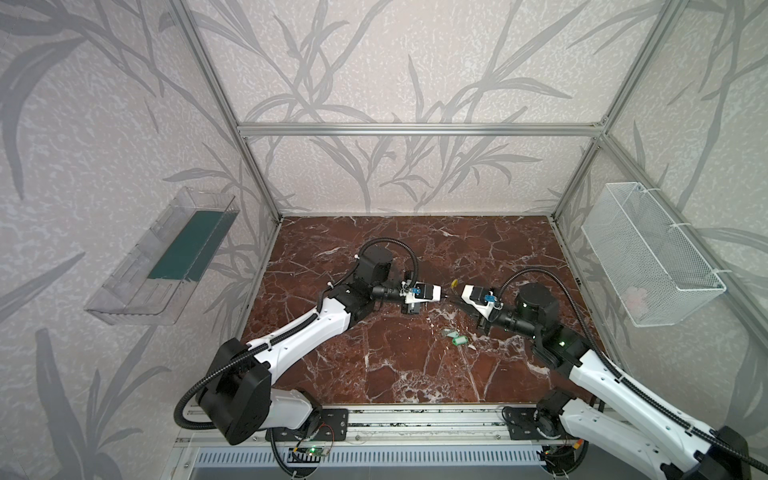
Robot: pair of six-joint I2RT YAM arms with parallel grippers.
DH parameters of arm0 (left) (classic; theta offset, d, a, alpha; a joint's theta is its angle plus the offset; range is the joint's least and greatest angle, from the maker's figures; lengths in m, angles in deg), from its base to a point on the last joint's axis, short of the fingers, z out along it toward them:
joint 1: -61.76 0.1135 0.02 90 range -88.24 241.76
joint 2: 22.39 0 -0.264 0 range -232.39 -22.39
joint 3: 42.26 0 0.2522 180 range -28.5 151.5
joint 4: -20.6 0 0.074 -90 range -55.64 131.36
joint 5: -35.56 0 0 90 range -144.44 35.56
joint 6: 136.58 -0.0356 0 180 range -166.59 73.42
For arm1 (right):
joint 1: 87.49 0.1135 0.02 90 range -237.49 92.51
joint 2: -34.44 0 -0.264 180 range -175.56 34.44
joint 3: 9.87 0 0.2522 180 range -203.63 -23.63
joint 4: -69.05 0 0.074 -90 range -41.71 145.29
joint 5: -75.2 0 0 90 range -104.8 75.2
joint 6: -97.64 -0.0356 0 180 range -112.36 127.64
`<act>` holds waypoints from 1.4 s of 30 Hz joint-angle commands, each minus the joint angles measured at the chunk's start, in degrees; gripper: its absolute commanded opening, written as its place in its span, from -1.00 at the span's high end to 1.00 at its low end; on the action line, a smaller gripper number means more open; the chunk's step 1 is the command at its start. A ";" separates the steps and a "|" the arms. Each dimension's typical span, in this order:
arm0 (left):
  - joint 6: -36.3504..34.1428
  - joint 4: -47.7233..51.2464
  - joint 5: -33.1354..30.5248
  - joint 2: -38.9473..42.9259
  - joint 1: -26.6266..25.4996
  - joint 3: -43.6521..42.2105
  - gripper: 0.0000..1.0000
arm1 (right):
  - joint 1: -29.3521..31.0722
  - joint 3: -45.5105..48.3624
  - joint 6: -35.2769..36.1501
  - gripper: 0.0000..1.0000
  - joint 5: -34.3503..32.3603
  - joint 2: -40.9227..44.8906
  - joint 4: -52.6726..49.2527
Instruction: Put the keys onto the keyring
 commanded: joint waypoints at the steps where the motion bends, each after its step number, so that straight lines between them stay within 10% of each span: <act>1: -1.61 -1.40 2.58 1.40 -0.33 0.42 1.00 | 0.93 0.27 0.94 0.67 -0.62 0.39 1.32; 22: -0.97 1.48 3.09 1.66 -1.09 1.47 1.00 | 2.36 0.88 1.28 1.00 -2.87 0.37 2.44; 28: 12.99 -12.85 -2.93 4.28 -0.04 -5.17 0.53 | 2.31 5.04 -4.14 1.00 -4.23 2.13 11.22; 42: 21.61 -17.22 -3.69 7.65 0.75 -10.75 0.56 | 2.31 8.42 -12.64 1.00 -0.44 -0.60 26.10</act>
